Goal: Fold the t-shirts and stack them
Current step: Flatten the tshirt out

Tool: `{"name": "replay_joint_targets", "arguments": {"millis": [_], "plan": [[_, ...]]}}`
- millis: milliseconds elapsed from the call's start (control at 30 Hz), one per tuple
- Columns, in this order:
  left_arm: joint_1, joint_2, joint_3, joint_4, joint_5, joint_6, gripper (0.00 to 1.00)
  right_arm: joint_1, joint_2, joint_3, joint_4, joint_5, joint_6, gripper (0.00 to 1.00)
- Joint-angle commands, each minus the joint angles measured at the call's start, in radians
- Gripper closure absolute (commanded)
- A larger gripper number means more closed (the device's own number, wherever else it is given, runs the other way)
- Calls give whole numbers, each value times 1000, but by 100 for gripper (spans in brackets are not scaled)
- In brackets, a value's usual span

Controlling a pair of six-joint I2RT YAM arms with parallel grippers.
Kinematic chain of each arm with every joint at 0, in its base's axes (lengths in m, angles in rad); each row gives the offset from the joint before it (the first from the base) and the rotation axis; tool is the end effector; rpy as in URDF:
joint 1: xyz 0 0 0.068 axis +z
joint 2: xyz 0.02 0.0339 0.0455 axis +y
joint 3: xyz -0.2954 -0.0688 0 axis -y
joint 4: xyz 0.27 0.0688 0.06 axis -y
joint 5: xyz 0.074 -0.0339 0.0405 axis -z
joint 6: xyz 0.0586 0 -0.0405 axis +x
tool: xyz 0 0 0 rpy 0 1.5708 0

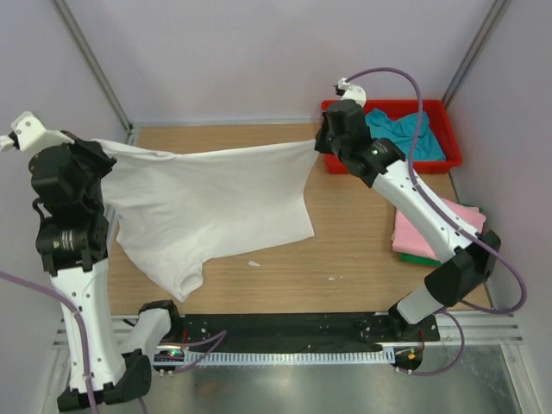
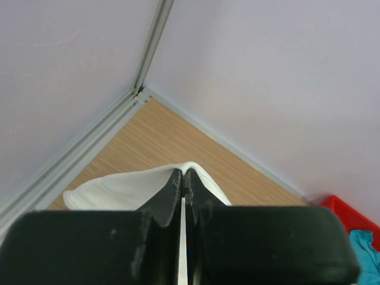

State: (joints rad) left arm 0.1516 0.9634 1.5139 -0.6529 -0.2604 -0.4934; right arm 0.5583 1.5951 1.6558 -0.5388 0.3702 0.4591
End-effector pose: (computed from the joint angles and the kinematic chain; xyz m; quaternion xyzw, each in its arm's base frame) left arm 0.1757 0.0421 0.5351 -0.3158 0.6706 -0.0180 0.6710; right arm 0.3566 0.1978 0.4259 0.0539 0.8435 0.1114 0.5226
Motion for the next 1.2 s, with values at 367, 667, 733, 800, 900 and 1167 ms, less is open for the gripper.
{"name": "replay_joint_targets", "arguments": {"millis": [367, 667, 733, 800, 900, 1167], "plan": [[-20, -334, 109, -83, 24, 30, 99, 77, -487, -149, -33, -11, -10, 99], [-84, -371, 258, -89, 76, 10, 99, 81, -673, -145, -84, -47, -40, 99], [-101, -358, 337, -108, 64, 36, 99, 83, -689, -122, -116, -33, -42, 99], [-119, -338, 390, -116, 52, 50, 100, 81, -705, -100, -133, -24, -48, 99], [-130, -298, 459, -119, 44, 72, 100, 81, -695, -56, -156, 6, -71, 99], [-138, -195, 329, -177, -23, 81, 99, 81, -541, -31, -228, 120, -76, 99]]}}
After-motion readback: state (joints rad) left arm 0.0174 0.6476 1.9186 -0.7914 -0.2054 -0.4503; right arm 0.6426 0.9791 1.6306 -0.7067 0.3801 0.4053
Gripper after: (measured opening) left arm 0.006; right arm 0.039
